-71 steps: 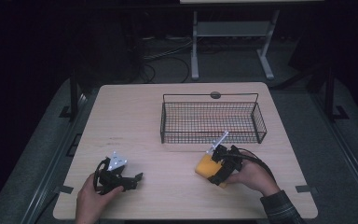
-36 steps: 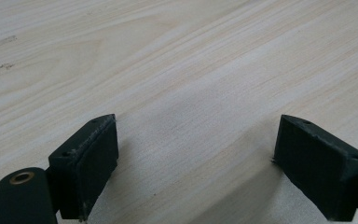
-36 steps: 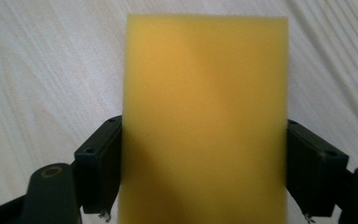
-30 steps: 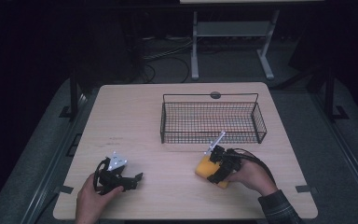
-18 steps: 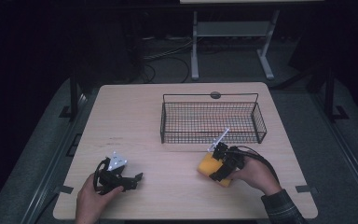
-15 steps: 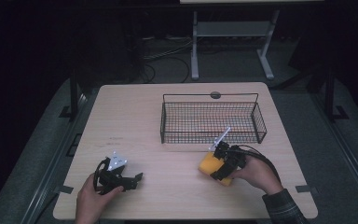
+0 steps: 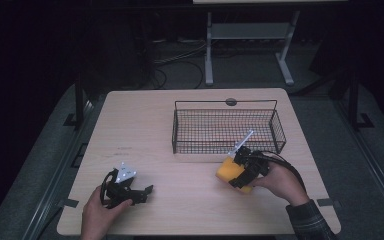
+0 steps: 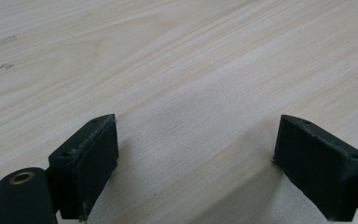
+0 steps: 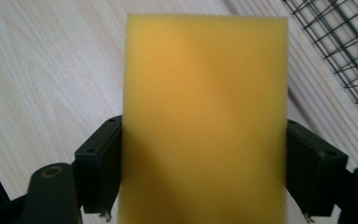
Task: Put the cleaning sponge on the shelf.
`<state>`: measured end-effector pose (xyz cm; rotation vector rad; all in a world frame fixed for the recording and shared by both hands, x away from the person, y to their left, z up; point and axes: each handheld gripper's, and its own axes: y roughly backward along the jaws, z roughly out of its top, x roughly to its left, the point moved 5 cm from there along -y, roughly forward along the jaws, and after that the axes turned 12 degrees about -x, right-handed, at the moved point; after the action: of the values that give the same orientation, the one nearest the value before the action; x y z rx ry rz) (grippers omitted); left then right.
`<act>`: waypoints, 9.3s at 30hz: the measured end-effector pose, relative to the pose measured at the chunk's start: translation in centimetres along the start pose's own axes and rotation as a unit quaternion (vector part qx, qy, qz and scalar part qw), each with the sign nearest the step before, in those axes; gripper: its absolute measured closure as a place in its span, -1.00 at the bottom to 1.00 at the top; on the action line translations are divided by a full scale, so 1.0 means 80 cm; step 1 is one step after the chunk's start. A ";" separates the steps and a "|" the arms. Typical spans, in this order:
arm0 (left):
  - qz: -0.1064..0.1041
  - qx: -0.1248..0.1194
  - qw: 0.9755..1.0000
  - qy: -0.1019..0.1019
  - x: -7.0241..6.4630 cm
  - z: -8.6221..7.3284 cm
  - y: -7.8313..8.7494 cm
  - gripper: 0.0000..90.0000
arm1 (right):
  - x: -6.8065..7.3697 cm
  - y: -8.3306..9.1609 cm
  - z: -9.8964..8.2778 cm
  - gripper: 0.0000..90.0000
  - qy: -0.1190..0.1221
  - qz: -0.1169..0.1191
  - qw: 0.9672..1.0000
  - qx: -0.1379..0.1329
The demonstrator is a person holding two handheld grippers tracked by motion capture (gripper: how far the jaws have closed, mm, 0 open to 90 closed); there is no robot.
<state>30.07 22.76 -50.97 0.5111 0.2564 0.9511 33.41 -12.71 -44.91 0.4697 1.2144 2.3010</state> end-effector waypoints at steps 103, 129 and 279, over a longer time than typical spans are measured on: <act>0.000 0.000 1.000 0.001 0.000 0.000 0.000 -0.72 | -0.200 0.062 0.057 -0.49 -0.114 -0.119 0.986 -0.033; 0.000 0.000 1.000 0.001 0.000 0.000 0.000 -0.72 | -0.223 0.006 0.032 -0.49 -0.144 -0.120 0.982 -0.012; 0.000 0.000 1.000 0.000 0.000 0.000 0.000 -0.72 | -0.071 0.020 -0.177 -0.95 -0.114 -0.137 0.964 -0.195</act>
<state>30.07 22.76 -50.99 0.5109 0.2555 0.9503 30.42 -26.14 -51.72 0.3813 0.6474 2.1048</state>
